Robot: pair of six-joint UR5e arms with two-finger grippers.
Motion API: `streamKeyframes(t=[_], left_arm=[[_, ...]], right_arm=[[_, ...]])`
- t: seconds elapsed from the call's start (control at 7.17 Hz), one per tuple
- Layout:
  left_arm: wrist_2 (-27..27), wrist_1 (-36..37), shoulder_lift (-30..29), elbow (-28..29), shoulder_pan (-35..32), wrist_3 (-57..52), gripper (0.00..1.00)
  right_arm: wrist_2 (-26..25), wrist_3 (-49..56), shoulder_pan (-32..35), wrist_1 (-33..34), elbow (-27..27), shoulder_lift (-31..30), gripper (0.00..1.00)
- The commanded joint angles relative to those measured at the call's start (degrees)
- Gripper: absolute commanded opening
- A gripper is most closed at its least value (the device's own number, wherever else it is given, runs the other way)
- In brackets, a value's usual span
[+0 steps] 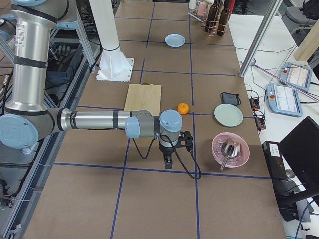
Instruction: Pick orange to plate
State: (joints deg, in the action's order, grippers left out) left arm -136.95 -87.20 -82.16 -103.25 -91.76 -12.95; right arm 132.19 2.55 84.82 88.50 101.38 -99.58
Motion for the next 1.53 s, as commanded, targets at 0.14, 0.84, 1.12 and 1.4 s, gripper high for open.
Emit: streamKeyframes(t=[0.14,0.84,1.12,1.4], left_arm=[[0.0,-0.1,-0.2,-0.8,0.0,-0.1,1.00],[-0.2,-24.5,-3.5,1.3,0.0,0.4,1.00],[-0.8,-39.8,-4.6,5.0,0.3,1.4,1.00],[-1.1,-52.0,-4.6,4.8,7.1,23.3,1.00]], right_arm=[[0.0,-0.1,0.0,0.0,0.0,-0.1,1.00],[1.4,-0.4,-0.1,-11.2,1.0,0.3,1.00],[1.3,-7.5,-0.5,-21.1,0.8,0.4,1.00],[1.3,-15.7,-4.1,-28.3,0.8,0.9,1.00]])
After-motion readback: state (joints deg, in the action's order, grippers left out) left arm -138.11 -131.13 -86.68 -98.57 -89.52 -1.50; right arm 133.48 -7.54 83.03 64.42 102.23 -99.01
